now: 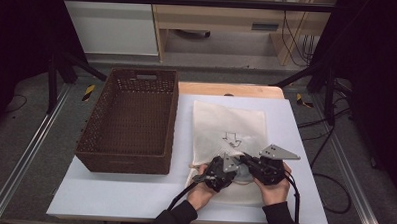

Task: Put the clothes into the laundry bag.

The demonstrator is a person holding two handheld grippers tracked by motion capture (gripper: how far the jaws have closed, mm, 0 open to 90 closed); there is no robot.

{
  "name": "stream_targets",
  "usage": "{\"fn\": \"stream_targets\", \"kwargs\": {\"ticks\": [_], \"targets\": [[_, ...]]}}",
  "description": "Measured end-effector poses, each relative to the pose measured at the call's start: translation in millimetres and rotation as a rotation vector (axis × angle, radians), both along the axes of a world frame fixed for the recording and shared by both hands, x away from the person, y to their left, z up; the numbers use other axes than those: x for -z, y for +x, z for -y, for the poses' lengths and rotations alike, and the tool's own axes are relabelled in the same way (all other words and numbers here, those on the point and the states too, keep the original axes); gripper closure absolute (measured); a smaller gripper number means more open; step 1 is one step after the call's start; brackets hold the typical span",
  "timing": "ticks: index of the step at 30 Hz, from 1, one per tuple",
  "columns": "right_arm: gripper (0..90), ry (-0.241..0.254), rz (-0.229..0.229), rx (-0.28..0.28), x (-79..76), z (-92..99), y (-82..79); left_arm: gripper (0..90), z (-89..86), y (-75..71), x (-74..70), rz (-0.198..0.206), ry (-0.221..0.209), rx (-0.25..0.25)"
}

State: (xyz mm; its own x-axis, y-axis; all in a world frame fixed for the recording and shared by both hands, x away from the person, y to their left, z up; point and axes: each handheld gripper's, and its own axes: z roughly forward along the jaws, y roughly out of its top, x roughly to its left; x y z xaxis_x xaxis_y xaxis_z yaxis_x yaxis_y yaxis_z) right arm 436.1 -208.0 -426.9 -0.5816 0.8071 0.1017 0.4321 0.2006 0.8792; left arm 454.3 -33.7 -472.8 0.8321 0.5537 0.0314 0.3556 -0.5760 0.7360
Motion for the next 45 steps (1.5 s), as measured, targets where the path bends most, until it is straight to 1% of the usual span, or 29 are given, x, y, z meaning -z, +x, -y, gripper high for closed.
{"fn": "stream_targets", "kwargs": {"ticks": [2, 3, 5, 6, 7, 11, 13, 14, 15, 17, 18, 19, 20, 21, 22, 23, 24, 27, 28, 29, 30, 32, 34, 35, 37, 40, 43, 44, 45], "targets": [[88.0, 0.001, -0.001, 0.004, 0.1, -0.8, -0.3, 87.5, 3.2, 5.7, 0.2, 0.027, 0.007, -0.030], [88.0, -0.002, 0.001, 0.005, 0.3, -1.0, -0.3, 87.6, 5.3, 9.1, 0.8, 0.046, 0.003, -0.054], [88.0, -0.004, 0.002, 0.006, 0.3, -0.9, -0.3, 87.6, 7.1, 13.7, 2.5, 0.076, 0.007, -0.089], [88.0, -0.006, 0.002, 0.007, 0.4, -0.8, -0.3, 87.5, 7.9, 14.9, 3.9, 0.077, -0.006, -0.100], [88.0, -0.007, 0.002, 0.007, 0.6, -0.7, -0.1, 87.4, 7.8, 16.1, 5.0, 0.073, -0.012, -0.101], [88.0, -0.008, -0.002, 0.008, 2.2, -0.5, 0.9, 85.8, 5.3, 14.3, 3.5, 0.079, -0.007, -0.082], [88.0, -0.008, -0.004, 0.008, 2.4, -0.5, 0.9, 83.4, 1.8, 10.1, 0.0, 0.056, -0.031, -0.061], [87.9, -0.009, -0.003, 0.010, 2.3, -0.6, 0.6, 82.1, -1.5, 4.4, -3.9, 0.047, -0.036, -0.034], [87.9, -0.011, -0.003, 0.008, 2.0, -0.2, 0.4, 80.3, -4.3, -0.4, -6.8, 0.054, -0.039, -0.017], [87.9, -0.006, -0.002, 0.010, 1.4, 0.6, 0.3, 79.5, -10.5, -7.9, -12.6, 0.071, -0.037, 0.012], [87.9, -0.002, -0.001, 0.010, 1.2, 0.8, 0.2, 79.4, -13.9, -10.7, -14.9, 0.069, -0.041, 0.019], [87.9, -0.002, 0.000, 0.011, 1.0, 1.0, 0.2, 79.9, -17.1, -12.2, -16.3, 0.059, -0.048, 0.024], [87.9, -0.003, 0.001, 0.010, 1.0, 1.0, 0.2, 81.5, -19.4, -13.1, -16.3, 0.051, -0.054, 0.027], [87.9, -0.005, 0.000, 0.010, 0.7, 0.7, 0.0, 83.6, -20.4, -13.8, -15.5, 0.050, -0.050, 0.028], [87.9, -0.006, 0.001, 0.011, 0.4, 0.4, -0.3, 84.8, -20.3, -13.6, -13.2, 0.044, -0.042, 0.029], [87.9, -0.003, 0.003, 0.012, 0.0, 0.0, -0.8, 86.4, -18.5, -12.6, -9.0, 0.031, -0.037, 0.026], [87.9, -0.001, 0.007, 0.012, -0.7, 0.0, -1.4, 87.7, -17.1, -11.4, -6.4, 0.028, -0.024, 0.027], [87.9, -0.004, 0.007, 0.010, -1.1, 0.1, -2.4, 89.2, -10.5, -4.2, 4.9, 0.007, 0.009, 0.003], [87.9, -0.002, 0.005, 0.012, -0.9, -0.1, -2.6, 89.3, -8.8, -1.4, 8.3, 0.008, 0.018, -0.003], [87.9, -0.001, 0.002, 0.012, -0.8, -0.1, -2.7, 89.3, -8.6, 0.8, 9.5, 0.010, 0.004, -0.008], [87.9, 0.002, 0.002, 0.012, -0.7, 0.0, -2.8, 89.3, -8.2, 3.1, 9.0, 0.004, 0.001, -0.016], [87.9, -0.002, 0.003, 0.011, -0.5, 0.5, -2.7, 89.3, -5.5, 7.3, 8.8, 0.027, 0.019, -0.041], [87.9, -0.003, 0.002, 0.012, 0.1, 0.2, -2.4, 89.3, -4.0, 11.1, 9.0, 0.026, 0.015, -0.064], [87.9, -0.004, 0.003, 0.015, 0.3, -0.2, -2.5, 89.4, -2.4, 12.6, 9.6, 0.037, 0.009, -0.084], [87.9, -0.005, 0.002, 0.016, 0.8, -0.8, -2.2, 89.3, -0.4, 12.7, 11.6, 0.062, 0.004, -0.095], [87.9, -0.007, 0.000, 0.015, 1.8, 0.0, -1.5, 89.2, 0.6, 11.1, 12.4, 0.101, 0.011, -0.127], [87.9, -0.006, -0.003, 0.015, 2.3, 0.0, -1.4, 88.6, -1.0, 11.2, 11.2, 0.085, 0.002, -0.126], [87.9, -0.007, -0.003, 0.014, 2.3, -0.2, -1.5, 85.6, -2.3, 10.0, 9.8, 0.061, -0.010, -0.123], [87.8, -0.008, -0.003, 0.014, 2.2, -0.2, -1.6, 81.9, -5.2, 7.9, 6.5, 0.028, -0.024, -0.108]]}}
